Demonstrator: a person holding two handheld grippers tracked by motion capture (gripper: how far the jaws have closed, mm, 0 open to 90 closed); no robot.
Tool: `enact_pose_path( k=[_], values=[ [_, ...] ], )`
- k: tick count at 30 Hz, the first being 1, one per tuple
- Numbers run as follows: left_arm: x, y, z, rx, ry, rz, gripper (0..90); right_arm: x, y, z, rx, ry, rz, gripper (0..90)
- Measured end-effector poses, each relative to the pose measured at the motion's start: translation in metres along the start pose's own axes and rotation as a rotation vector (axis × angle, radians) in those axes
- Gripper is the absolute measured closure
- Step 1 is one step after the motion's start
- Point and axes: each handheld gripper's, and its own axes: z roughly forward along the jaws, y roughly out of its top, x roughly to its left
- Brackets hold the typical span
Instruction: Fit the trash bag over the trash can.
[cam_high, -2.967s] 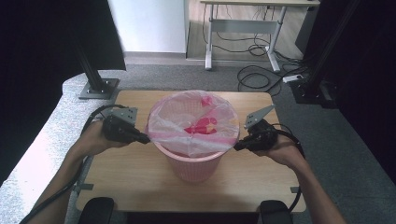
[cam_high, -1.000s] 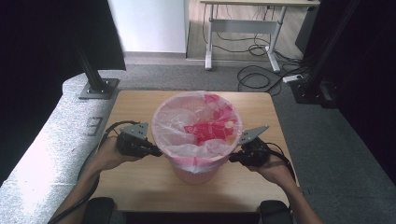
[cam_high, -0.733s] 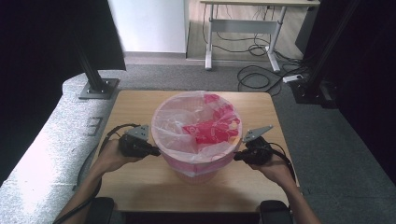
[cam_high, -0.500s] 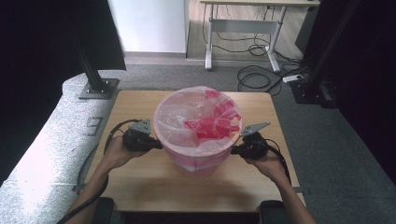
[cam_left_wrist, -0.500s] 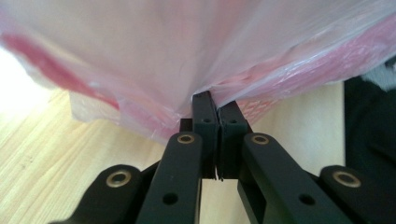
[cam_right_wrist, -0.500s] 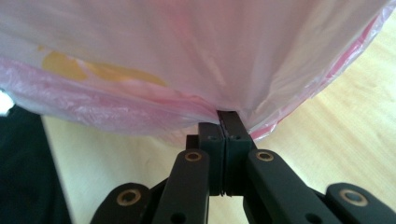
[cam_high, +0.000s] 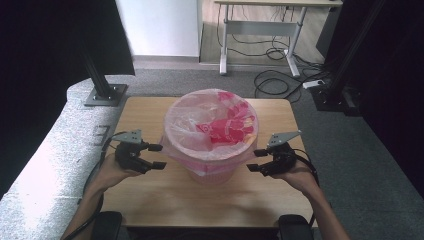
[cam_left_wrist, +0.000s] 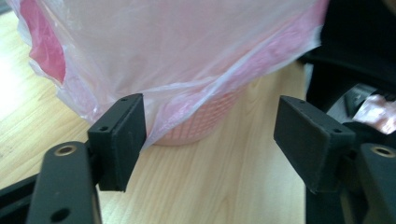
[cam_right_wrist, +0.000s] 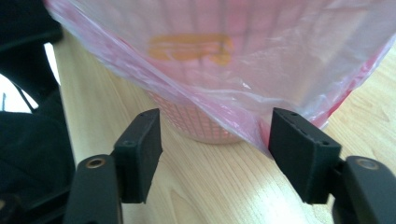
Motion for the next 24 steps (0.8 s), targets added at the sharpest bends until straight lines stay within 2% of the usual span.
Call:
enact_pose_path(
  k=[3, 6, 8, 12, 14, 18, 21, 24],
  values=[
    [-0.005, -0.002, -0.004, -0.015, 0.020, 0.022, 20.6, 0.003, 0.006, -0.011, -0.008, 0.004, -0.009, 33.9],
    [-0.010, 0.001, -0.008, -0.025, 0.046, 0.061, 19.2, 0.007, 0.014, -0.020, 0.002, 0.012, -0.013, 34.2],
    [-0.011, 0.007, -0.011, -0.032, 0.055, 0.060, 19.2, 0.009, 0.019, -0.024, 0.011, 0.014, -0.019, 34.2],
    [-0.016, 0.021, -0.016, -0.033, 0.079, 0.086, 18.1, 0.012, 0.028, -0.028, 0.025, 0.018, -0.017, 34.0],
    [-0.018, 0.027, -0.020, -0.054, 0.067, 0.089, 17.6, 0.012, 0.030, -0.030, 0.024, 0.022, -0.017, 33.1],
    [-0.022, 0.033, -0.022, -0.030, 0.090, 0.096, 17.7, 0.015, 0.034, -0.033, 0.037, 0.028, -0.028, 33.1],
    [-0.019, 0.026, -0.018, 0.027, 0.155, 0.069, 17.8, 0.017, 0.037, -0.037, 0.041, 0.033, -0.038, 33.2],
    [-0.012, 0.010, -0.011, 0.073, 0.219, 0.029, 18.0, 0.018, 0.042, -0.046, 0.051, 0.032, -0.044, 36.8]
  ],
)
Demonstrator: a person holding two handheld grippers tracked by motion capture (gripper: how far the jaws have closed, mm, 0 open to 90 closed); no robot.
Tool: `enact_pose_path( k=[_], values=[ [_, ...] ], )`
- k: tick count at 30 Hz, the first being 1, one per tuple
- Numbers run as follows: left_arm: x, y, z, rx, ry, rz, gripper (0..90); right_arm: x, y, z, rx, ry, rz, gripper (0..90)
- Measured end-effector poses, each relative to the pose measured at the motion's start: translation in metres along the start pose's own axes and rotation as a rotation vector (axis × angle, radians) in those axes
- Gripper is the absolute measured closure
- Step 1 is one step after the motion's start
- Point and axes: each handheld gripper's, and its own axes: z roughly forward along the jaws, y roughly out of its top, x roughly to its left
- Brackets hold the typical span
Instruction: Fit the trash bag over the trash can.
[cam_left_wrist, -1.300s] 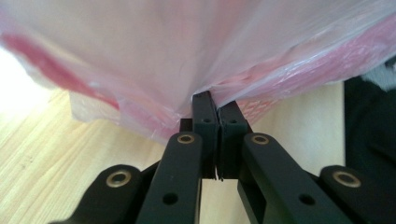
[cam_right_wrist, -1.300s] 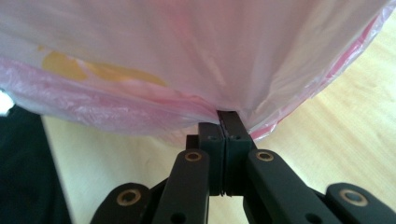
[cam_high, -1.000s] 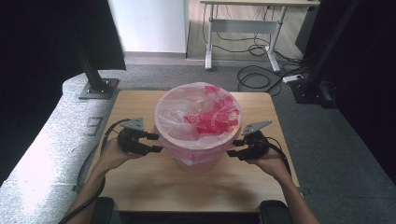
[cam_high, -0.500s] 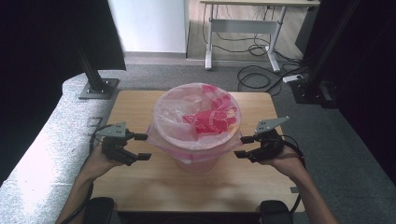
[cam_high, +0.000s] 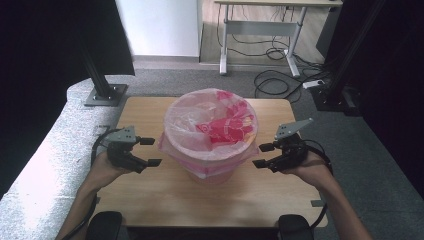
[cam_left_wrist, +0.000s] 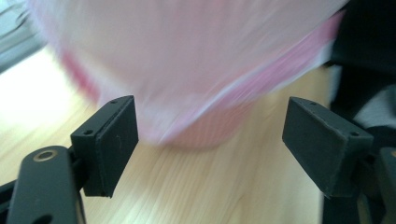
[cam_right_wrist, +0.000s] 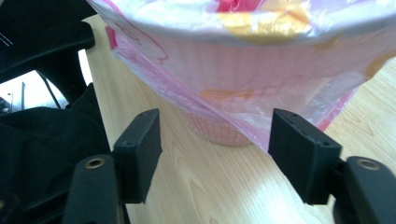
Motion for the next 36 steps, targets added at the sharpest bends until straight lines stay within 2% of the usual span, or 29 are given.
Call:
enact_pose_path(
  k=[5, 9, 14, 17, 18, 20, 23, 26, 28, 31, 36],
  values=[
    [0.009, -0.031, 0.020, 0.042, 0.060, -0.064, 18.3, 0.001, 0.016, -0.014, -0.003, -0.003, -0.003, 54.9],
    [0.015, -0.058, 0.039, 0.068, 0.107, -0.112, 18.4, 0.002, 0.033, -0.016, -0.003, -0.006, 0.001, 62.2],
    [0.021, -0.091, 0.062, 0.098, 0.122, -0.184, 18.7, 0.002, 0.062, -0.004, 0.005, 0.001, -0.018, 62.7],
    [0.022, -0.109, 0.076, 0.105, 0.125, -0.217, 18.6, 0.001, 0.080, 0.010, 0.016, 0.011, -0.020, 56.6],
    [0.022, -0.113, 0.080, 0.117, 0.126, -0.225, 18.6, 0.000, 0.086, 0.015, 0.021, 0.006, -0.015, 50.6],
    [0.022, -0.117, 0.086, 0.157, 0.147, -0.211, 18.5, -0.001, 0.098, 0.025, 0.018, -0.023, -0.012, 47.3],
    [0.020, -0.119, 0.091, 0.182, 0.158, -0.189, 17.0, -0.002, 0.115, 0.041, 0.022, -0.016, -0.033, 43.0],
    [0.020, -0.121, 0.094, 0.177, 0.153, -0.173, 14.2, -0.002, 0.131, 0.059, 0.027, -0.006, -0.051, 40.4],
    [0.019, -0.121, 0.095, 0.179, 0.157, -0.160, 14.0, -0.001, 0.140, 0.072, 0.036, -0.019, -0.067, 37.4],
    [0.018, -0.122, 0.097, 0.178, 0.162, -0.132, 12.6, 0.000, 0.152, 0.090, 0.043, -0.031, -0.104, 39.4],
    [0.018, -0.122, 0.097, 0.179, 0.159, -0.133, 10.5, 0.004, 0.168, 0.126, 0.051, -0.006, -0.136, 40.0]
  ],
)
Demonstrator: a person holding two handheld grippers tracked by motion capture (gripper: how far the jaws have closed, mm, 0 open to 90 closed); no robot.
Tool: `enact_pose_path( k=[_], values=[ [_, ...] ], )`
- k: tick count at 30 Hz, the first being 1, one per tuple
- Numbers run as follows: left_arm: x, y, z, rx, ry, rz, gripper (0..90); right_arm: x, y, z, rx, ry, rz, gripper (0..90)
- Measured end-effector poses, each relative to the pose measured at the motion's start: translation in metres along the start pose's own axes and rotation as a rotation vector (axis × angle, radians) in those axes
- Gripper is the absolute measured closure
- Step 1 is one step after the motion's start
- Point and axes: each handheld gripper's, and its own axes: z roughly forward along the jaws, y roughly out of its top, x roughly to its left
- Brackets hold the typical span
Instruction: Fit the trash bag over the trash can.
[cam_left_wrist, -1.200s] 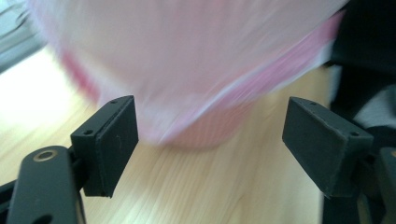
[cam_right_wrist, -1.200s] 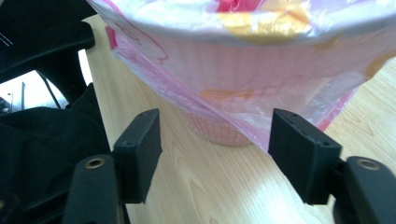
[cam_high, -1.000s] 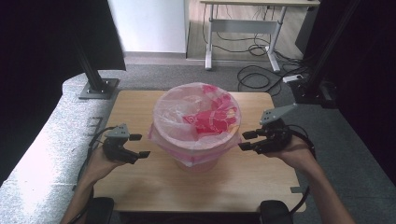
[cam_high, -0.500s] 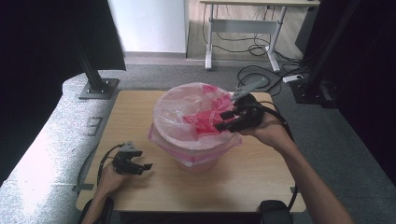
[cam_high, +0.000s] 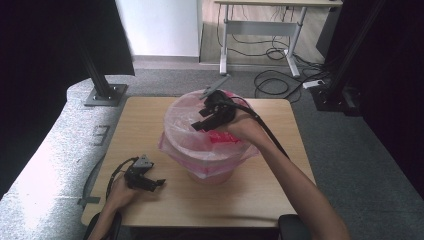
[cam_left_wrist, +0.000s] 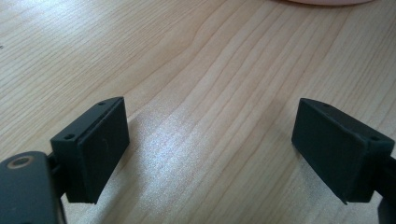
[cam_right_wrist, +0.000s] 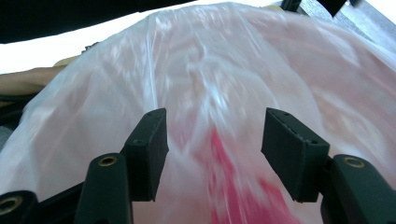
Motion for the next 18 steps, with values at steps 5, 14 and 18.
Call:
enact_pose_path(
  k=[5, 14, 18],
  values=[
    [0.000, 0.000, 0.000, 0.000, 0.001, -0.002, 10.5, -0.001, 0.005, 0.045, 0.083, 0.055, 0.000, 30.0],
    [-0.001, 0.000, 0.000, 0.001, 0.003, -0.003, 10.1, -0.012, -0.010, 0.094, 0.238, -0.047, -0.020, 16.1],
    [-0.001, 0.000, 0.000, 0.002, 0.005, -0.004, 9.9, -0.007, -0.004, 0.071, 0.184, -0.059, -0.047, 16.7]
  ],
)
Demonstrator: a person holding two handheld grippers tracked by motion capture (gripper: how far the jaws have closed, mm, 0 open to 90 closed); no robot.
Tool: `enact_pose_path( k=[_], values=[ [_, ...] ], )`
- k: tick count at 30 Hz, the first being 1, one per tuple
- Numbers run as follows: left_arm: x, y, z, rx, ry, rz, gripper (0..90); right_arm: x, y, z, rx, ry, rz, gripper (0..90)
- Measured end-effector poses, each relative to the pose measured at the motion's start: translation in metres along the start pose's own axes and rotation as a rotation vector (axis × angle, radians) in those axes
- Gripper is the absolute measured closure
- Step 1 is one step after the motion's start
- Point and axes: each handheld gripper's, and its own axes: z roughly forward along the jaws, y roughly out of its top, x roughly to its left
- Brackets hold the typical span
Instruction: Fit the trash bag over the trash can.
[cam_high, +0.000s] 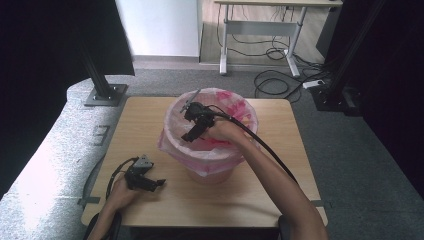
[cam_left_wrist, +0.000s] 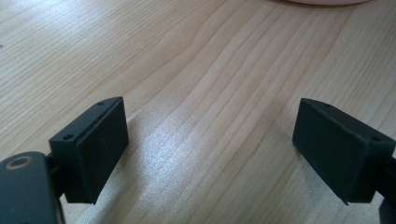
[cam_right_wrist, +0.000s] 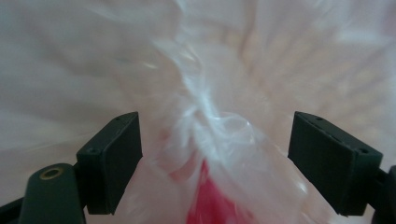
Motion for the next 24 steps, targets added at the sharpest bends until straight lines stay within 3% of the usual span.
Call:
enact_pose_path(
  k=[3, 6, 9, 12, 16, 18, 20, 24],
  values=[
    [0.000, 0.000, 0.000, 0.001, 0.001, 0.000, 9.8, 0.000, -0.002, -0.026, -0.027, -0.022, 0.011, 20.4],
    [0.000, 0.000, 0.000, 0.004, 0.000, 0.000, 9.1, -0.013, -0.011, -0.043, -0.019, -0.096, 0.071, 18.1],
    [-0.001, 0.001, 0.001, 0.004, -0.001, 0.001, 8.3, -0.033, -0.025, -0.040, 0.020, -0.165, 0.143, 14.8],
    [-0.001, 0.001, 0.001, 0.007, -0.002, 0.003, 7.1, -0.047, -0.036, -0.021, 0.041, -0.203, 0.189, 14.7],
    [-0.002, 0.001, 0.002, 0.008, -0.002, 0.003, 6.3, -0.051, -0.042, 0.007, 0.131, -0.173, 0.182, 15.0],
    [-0.002, 0.001, 0.001, 0.008, -0.002, 0.003, 6.3, -0.049, -0.040, 0.012, 0.151, -0.163, 0.170, 15.1],
    [-0.002, 0.001, 0.001, 0.010, -0.001, 0.002, 6.3, -0.047, -0.035, 0.004, 0.101, -0.148, 0.153, 14.7],
    [-0.002, 0.001, 0.001, 0.009, -0.001, 0.001, 6.3, -0.041, -0.021, -0.031, -0.004, -0.088, 0.107, 17.3]
  ],
)
